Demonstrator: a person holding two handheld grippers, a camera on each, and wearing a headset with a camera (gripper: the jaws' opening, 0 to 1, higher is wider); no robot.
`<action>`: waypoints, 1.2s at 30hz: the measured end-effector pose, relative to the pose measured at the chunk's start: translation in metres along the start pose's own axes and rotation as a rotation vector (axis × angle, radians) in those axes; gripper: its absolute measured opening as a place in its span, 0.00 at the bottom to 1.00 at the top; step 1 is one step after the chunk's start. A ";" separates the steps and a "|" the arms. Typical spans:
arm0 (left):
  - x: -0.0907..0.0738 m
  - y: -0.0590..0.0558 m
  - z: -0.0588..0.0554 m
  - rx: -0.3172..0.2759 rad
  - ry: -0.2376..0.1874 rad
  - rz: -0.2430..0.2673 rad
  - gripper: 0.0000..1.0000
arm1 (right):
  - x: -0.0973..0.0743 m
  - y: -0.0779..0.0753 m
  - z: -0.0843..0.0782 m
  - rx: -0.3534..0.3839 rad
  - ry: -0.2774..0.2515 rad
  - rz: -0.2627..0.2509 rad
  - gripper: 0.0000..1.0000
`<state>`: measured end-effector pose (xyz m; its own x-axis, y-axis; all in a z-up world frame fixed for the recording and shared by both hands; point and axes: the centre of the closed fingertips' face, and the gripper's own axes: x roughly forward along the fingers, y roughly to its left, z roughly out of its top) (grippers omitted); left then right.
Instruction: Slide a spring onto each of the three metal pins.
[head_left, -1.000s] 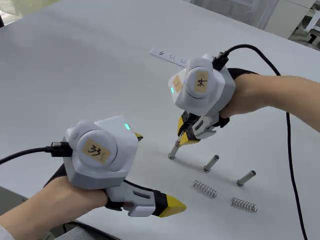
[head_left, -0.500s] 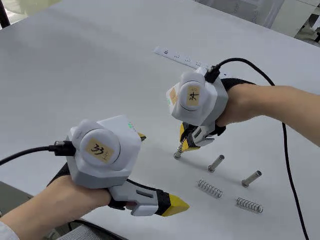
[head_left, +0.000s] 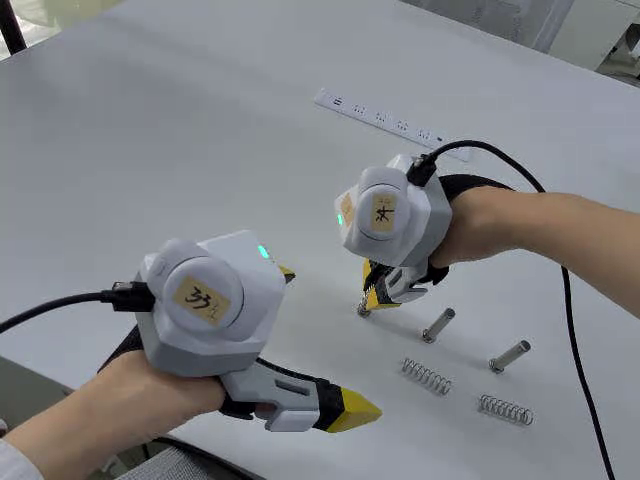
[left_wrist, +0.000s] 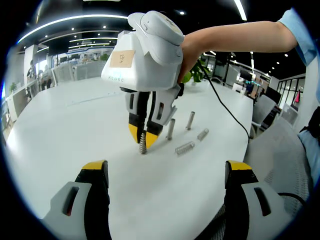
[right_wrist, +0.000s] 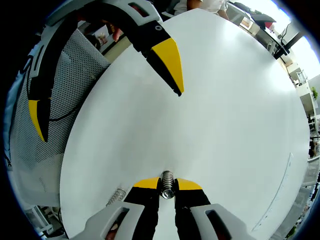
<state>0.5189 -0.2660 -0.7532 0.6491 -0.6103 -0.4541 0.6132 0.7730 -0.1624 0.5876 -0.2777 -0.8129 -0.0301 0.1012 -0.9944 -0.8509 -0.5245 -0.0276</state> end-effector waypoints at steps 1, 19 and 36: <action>0.000 0.000 0.000 0.000 0.001 0.000 0.96 | 0.001 0.000 0.000 -0.001 0.001 -0.001 0.07; -0.002 0.001 0.000 0.001 -0.001 -0.002 0.96 | 0.006 0.001 0.001 0.017 -0.005 0.011 0.12; -0.003 0.003 0.003 0.001 0.002 -0.008 0.96 | 0.006 -0.006 0.002 0.111 -0.100 -0.047 0.72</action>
<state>0.5200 -0.2623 -0.7496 0.6431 -0.6165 -0.4543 0.6193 0.7676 -0.1651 0.5910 -0.2722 -0.8190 -0.0363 0.2105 -0.9769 -0.9051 -0.4213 -0.0572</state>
